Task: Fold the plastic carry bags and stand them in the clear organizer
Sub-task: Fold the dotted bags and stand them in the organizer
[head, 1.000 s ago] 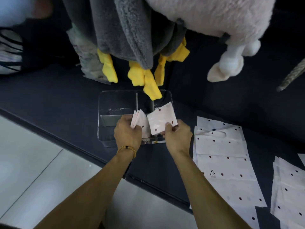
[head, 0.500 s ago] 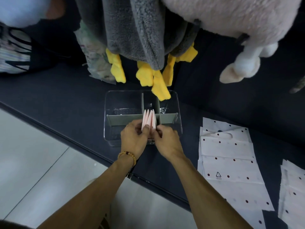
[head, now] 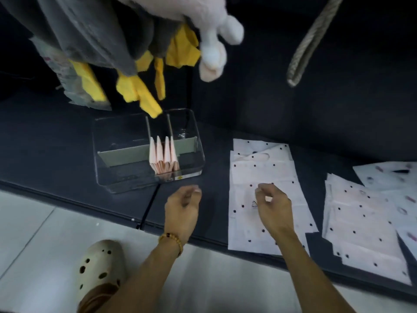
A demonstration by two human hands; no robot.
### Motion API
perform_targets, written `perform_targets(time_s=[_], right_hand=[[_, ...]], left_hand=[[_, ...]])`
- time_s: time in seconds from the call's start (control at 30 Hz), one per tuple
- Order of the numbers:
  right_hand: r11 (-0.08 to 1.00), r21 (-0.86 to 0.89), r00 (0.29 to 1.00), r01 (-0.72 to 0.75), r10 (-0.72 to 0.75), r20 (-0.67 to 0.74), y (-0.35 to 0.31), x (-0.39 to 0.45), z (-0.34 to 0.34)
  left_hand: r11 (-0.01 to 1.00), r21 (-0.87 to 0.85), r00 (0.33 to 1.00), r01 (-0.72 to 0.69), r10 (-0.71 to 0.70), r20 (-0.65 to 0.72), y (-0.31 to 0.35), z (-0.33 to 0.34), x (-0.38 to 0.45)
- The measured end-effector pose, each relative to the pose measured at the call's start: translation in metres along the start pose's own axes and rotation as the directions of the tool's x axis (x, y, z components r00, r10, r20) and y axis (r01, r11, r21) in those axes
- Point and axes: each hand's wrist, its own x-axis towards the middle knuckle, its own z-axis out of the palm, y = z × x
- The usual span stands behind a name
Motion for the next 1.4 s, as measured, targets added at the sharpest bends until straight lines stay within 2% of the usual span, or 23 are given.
perform_targets(time_s=[0.07, 0.13, 0.23, 0.3, 0.37, 0.47, 0.53, 0.6, 0.73, 0.77, 0.83, 0.93, 1.0, 1.07, 1.13, 1.2, 1.23, 1.3, 1.4], right_hand=[[0.990, -0.133, 0.998, -0.054, 0.051, -0.029, 0.034, 0.000, -0.025], [0.964, -0.263, 0.999, -0.045, 0.050, 0.012, 0.060, 0.001, -0.042], [0.891, -0.449, 0.978, 0.065, 0.031, 0.204, 0.084, 0.007, -0.049], [0.861, -0.491, 0.967, 0.135, -0.006, 0.256, 0.092, 0.008, -0.046], [0.855, -0.496, 0.978, 0.152, -0.056, 0.203, 0.096, 0.008, -0.042], [0.867, -0.479, 0.990, 0.136, -0.103, 0.095, 0.099, 0.004, -0.036], [0.859, -0.490, 0.989, 0.148, -0.123, 0.083, 0.100, 0.004, -0.035], [0.862, -0.483, 0.988, 0.154, -0.134, 0.077, 0.098, 0.004, -0.038], [0.900, -0.392, 0.976, 0.191, -0.218, -0.024, 0.079, -0.007, -0.043], [0.905, -0.362, 0.971, 0.222, -0.239, -0.003, 0.070, -0.010, -0.043], [0.874, -0.373, 0.950, 0.311, -0.276, 0.146, 0.053, -0.018, -0.041], [0.737, -0.499, 0.886, 0.457, -0.322, 0.334, 0.034, -0.027, -0.033], [0.731, -0.489, 0.872, 0.475, -0.319, 0.372, 0.028, -0.032, -0.027], [0.858, -0.349, 0.890, 0.377, -0.232, 0.392, 0.023, -0.038, -0.026], [0.996, -0.032, 0.912, 0.088, -0.067, 0.406, 0.018, -0.042, -0.031], [0.947, 0.290, 0.903, -0.136, -0.002, 0.429, 0.016, -0.044, -0.034], [0.919, 0.350, 0.895, -0.184, 0.009, 0.447, 0.016, -0.045, -0.033], [0.928, 0.311, 0.888, -0.207, 0.044, 0.458, 0.016, -0.048, -0.027], [0.981, 0.095, 0.931, -0.172, 0.130, 0.340, 0.018, -0.051, -0.013]], left_hand=[[0.971, 0.201, 0.984, -0.129, 0.100, 0.145, -0.004, 0.023, -0.004], [0.875, 0.385, 0.928, -0.294, 0.164, 0.335, -0.007, 0.046, -0.003], [0.637, 0.550, 0.770, -0.541, 0.112, 0.628, -0.013, 0.075, 0.006], [0.438, 0.579, 0.662, -0.687, 0.049, 0.748, -0.020, 0.088, 0.014], [0.317, 0.574, 0.612, -0.755, 0.025, 0.790, -0.028, 0.095, 0.020], [0.268, 0.588, 0.629, -0.763, 0.099, 0.771, -0.034, 0.102, 0.021], [0.240, 0.601, 0.642, -0.762, 0.168, 0.748, -0.035, 0.107, 0.019], [0.249, 0.597, 0.644, -0.763, 0.205, 0.737, -0.033, 0.113, 0.016], [0.326, 0.568, 0.652, -0.756, 0.285, 0.703, -0.024, 0.105, 0.012], [0.361, 0.563, 0.666, -0.743, 0.312, 0.678, -0.018, 0.098, 0.012], [0.463, 0.540, 0.701, -0.703, 0.325, 0.635, -0.006, 0.078, 0.014], [0.665, 0.472, 0.743, -0.579, 0.191, 0.641, 0.007, 0.034, 0.019], [0.718, 0.476, 0.742, -0.507, 0.082, 0.666, 0.008, 0.004, 0.020], [0.779, 0.483, 0.769, -0.400, -0.001, 0.639, 0.003, -0.018, 0.019], [0.844, 0.470, 0.810, -0.256, -0.078, 0.582, -0.002, -0.031, 0.018], [0.892, 0.439, 0.842, -0.106, -0.155, 0.518, -0.009, -0.039, 0.017], [0.912, 0.407, 0.854, -0.041, -0.180, 0.489, -0.013, -0.042, 0.017], [0.936, 0.352, 0.872, 0.020, -0.189, 0.452, -0.018, -0.044, 0.015], [0.949, 0.314, 0.903, 0.014, -0.147, 0.404, -0.018, -0.038, 0.012]])
